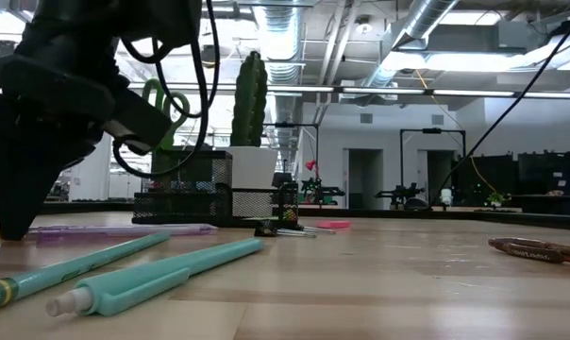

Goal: Pick and place office supplies into organizer
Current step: Put the purple pen into the black mesh organizer

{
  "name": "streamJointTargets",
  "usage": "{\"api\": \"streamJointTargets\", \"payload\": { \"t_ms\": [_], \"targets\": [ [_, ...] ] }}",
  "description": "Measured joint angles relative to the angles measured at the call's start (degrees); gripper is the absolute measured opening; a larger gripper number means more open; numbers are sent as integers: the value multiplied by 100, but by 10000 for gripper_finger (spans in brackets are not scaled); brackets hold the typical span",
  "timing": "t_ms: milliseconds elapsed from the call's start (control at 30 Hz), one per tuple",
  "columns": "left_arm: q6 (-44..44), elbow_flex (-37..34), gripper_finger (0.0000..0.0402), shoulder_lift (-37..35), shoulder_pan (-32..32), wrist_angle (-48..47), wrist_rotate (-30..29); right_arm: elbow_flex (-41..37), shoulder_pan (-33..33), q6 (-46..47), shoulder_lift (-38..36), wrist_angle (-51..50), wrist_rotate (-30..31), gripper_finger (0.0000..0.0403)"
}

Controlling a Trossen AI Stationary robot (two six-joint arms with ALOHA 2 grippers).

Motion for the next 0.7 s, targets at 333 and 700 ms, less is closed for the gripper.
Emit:
{"api": "streamJointTargets", "payload": {
  "t_ms": [333, 700],
  "targets": [
    [11, -37, 86, -2, 0, 229, -140, 0, 0, 45, 0, 0, -1, 64],
    [254, -129, 23, -26, 24, 384, -206, 0, 0, 47, 0, 4, -1, 64]
  ]
}}
